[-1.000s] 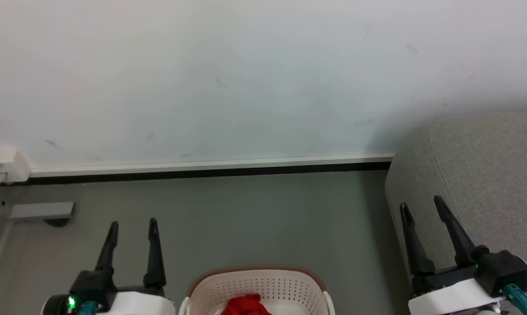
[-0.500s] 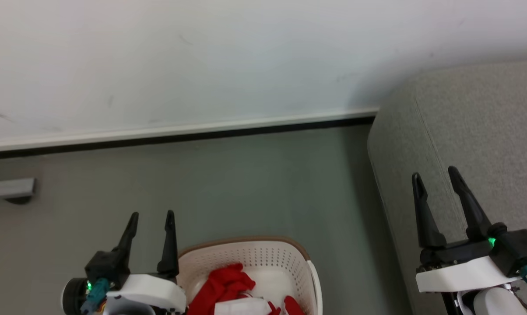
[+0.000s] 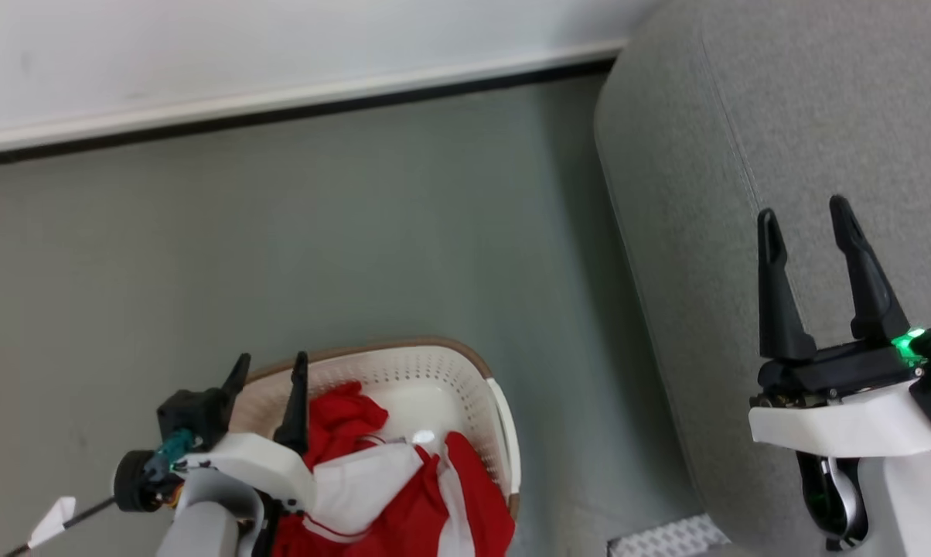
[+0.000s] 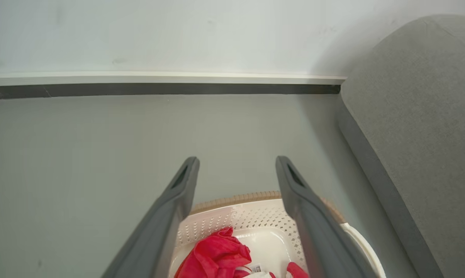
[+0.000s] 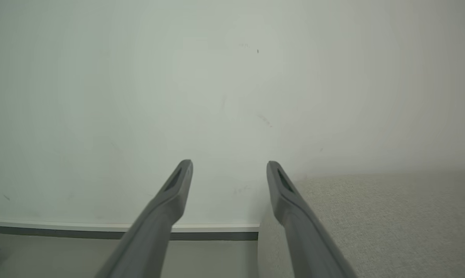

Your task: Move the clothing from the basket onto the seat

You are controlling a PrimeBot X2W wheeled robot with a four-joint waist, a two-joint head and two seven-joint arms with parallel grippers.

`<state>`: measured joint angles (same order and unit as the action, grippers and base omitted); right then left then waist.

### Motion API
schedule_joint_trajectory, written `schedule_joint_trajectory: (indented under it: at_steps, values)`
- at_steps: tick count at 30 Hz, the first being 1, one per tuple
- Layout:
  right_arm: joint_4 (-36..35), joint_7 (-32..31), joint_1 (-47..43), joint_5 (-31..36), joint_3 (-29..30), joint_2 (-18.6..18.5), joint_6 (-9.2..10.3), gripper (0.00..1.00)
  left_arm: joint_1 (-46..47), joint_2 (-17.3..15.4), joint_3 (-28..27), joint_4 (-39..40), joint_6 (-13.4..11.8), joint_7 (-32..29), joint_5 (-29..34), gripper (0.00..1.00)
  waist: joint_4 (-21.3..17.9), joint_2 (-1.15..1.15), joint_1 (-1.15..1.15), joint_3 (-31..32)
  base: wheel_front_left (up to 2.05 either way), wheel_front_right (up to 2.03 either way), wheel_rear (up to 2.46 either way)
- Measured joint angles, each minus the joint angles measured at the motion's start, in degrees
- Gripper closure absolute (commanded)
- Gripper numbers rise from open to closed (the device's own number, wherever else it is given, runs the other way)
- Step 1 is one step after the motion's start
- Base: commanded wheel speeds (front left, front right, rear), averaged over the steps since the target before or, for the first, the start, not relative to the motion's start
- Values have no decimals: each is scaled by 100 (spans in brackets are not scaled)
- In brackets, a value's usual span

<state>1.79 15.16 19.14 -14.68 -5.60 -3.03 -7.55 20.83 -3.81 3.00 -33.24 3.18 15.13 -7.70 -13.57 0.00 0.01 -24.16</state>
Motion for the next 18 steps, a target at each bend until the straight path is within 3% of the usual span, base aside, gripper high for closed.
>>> schedule_joint_trajectory:
  at_steps: [9, 18]
  values:
    - [-343, 1, 264, -304, 35, 1, 0, 0, 713, -253, 44, -1463, 241, 0, 2, 0, -463, 0, 0, -819, 0, 0, 0]
    - [-566, 0, 484, -474, 7, 2, 0, 0, 1478, -542, 242, -2950, 293, -123, 102, 0, -848, 0, 0, -1504, 0, 0, 0]
